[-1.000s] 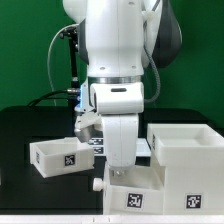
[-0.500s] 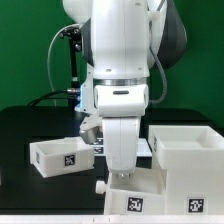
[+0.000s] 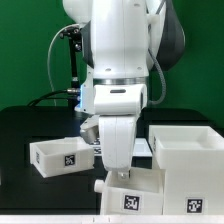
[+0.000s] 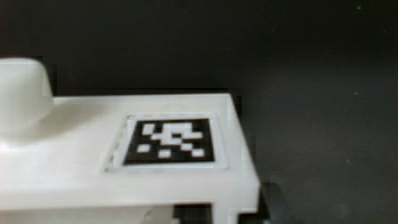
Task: Assemble drawer
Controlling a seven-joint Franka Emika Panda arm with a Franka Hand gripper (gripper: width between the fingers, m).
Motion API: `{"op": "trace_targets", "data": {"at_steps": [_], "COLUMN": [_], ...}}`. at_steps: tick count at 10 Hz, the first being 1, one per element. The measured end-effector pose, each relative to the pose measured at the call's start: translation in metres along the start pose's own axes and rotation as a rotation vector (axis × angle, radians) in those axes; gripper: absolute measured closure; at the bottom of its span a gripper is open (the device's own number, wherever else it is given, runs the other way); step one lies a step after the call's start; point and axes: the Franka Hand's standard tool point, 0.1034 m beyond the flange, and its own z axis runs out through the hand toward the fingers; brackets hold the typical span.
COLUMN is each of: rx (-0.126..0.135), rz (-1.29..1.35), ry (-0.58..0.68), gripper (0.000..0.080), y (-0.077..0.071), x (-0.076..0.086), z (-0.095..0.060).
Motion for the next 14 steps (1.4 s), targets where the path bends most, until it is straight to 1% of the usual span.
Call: {"op": "trace_targets", "data": {"at_steps": [2,4,6,7,12,13,14], "rx": [-0.010,-0.012,-0.016,-0.026,-0.026,-0.023,-0.010], "rz": [-0.028,-0.075,-0.071,-0.059,-0.052,-0.066,-0.083], "ry": [0.003,-0.001,-0.004,-0.001,-0.001,-0.003,-0.008], "gripper": [0.0761,0.0761,0.0761,0.0761,0.0761,0.0761,0.0761], "y": [0.0004,0.0018,0.0017,0.0014,0.0015,0.0018,0.0035], "x": [0.0002,-0.0044,-0.0043,-0.0042,-0.0052,-0.0056,-0.0089], "z": [0.0005,0.0001,0.0002,0.0005,0.0004,0.0003,-0.0005]}}
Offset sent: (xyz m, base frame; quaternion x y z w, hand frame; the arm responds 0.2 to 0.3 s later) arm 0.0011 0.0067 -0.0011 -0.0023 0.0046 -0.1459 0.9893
